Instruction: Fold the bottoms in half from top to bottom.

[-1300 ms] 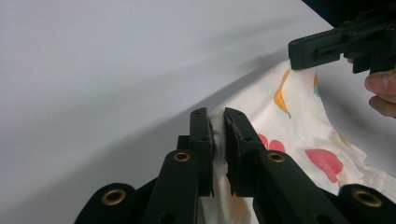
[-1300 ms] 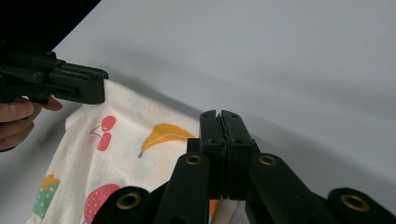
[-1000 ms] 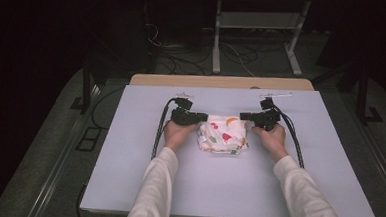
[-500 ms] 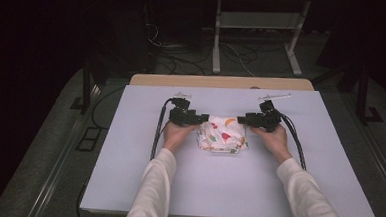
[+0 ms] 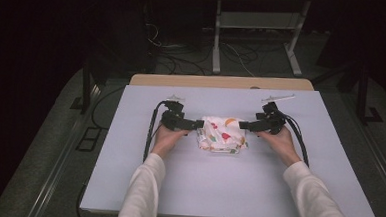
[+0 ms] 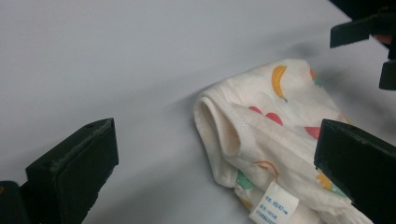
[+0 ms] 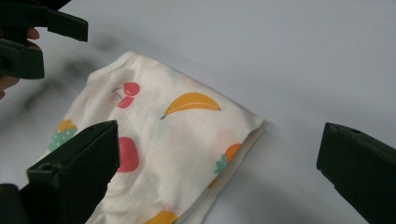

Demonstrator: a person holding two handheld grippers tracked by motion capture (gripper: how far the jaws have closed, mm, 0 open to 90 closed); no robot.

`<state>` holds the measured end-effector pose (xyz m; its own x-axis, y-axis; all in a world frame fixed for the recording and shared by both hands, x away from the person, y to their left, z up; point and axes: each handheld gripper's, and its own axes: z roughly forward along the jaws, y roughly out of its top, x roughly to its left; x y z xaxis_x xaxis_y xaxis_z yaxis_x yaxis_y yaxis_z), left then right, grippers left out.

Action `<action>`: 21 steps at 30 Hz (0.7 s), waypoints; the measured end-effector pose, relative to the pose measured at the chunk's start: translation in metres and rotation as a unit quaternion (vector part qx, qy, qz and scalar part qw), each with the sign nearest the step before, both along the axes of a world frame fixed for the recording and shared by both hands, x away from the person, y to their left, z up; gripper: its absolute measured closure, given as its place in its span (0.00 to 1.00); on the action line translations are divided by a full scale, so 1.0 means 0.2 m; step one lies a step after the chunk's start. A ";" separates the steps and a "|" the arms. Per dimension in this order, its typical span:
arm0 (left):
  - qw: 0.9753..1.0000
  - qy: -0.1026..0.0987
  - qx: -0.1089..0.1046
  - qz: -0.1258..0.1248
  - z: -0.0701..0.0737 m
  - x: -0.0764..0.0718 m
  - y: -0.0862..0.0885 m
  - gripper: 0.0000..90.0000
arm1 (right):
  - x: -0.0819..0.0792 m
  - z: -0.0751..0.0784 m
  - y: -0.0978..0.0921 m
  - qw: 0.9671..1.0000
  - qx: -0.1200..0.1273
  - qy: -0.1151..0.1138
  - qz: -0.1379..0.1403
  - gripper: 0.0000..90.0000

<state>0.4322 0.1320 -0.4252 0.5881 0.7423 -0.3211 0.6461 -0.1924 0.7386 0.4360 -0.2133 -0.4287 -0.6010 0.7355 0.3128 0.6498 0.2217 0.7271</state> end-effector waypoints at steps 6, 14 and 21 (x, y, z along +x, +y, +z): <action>1.000 -0.008 0.001 0.007 0.03 -0.03 0.05 0.00 | -0.06 0.03 -0.02 1.000 0.006 -0.008 -0.005 0.00; 1.000 -0.022 0.009 0.011 0.07 -0.09 0.12 0.00 | -0.14 0.05 -0.04 1.000 0.006 -0.026 -0.005 0.00; 0.999 -0.029 0.011 0.018 0.08 -0.16 0.19 0.00 | -0.21 0.07 -0.08 0.999 0.012 -0.029 -0.005 0.00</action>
<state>0.4007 0.1708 -0.4102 0.5781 0.7702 -0.2697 0.6085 -0.1866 0.7713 0.3937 -0.2283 -0.4155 -0.6106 0.7348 0.2953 0.6088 0.1971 0.7684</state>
